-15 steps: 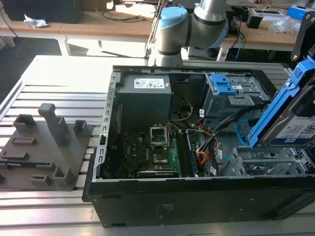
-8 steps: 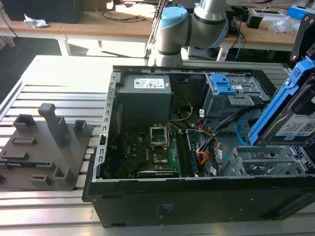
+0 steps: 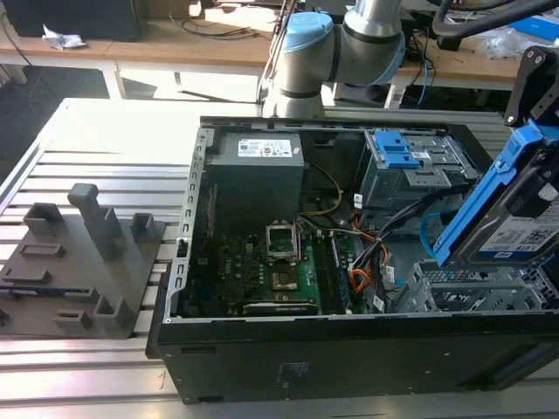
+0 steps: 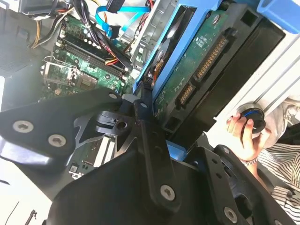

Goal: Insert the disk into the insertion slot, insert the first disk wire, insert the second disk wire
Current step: 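Insert the disk into the insertion slot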

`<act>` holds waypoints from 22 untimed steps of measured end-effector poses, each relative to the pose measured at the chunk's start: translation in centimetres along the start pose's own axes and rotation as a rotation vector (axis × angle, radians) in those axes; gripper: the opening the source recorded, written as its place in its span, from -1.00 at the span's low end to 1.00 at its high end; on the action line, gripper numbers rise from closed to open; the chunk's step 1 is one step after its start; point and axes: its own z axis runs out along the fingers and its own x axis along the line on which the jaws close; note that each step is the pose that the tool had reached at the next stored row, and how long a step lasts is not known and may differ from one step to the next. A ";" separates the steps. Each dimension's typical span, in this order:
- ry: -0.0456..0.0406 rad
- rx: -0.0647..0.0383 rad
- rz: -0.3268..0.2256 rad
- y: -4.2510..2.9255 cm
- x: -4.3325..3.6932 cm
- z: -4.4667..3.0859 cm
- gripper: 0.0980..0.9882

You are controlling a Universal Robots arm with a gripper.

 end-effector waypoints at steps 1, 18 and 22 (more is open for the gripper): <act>0.0000 -0.001 0.000 -0.01 0.00 0.29 -0.40; 0.0004 -0.019 0.000 -1.29 -1.03 4.32 -0.40; 0.0004 -0.020 0.000 -1.32 -1.05 5.00 -0.40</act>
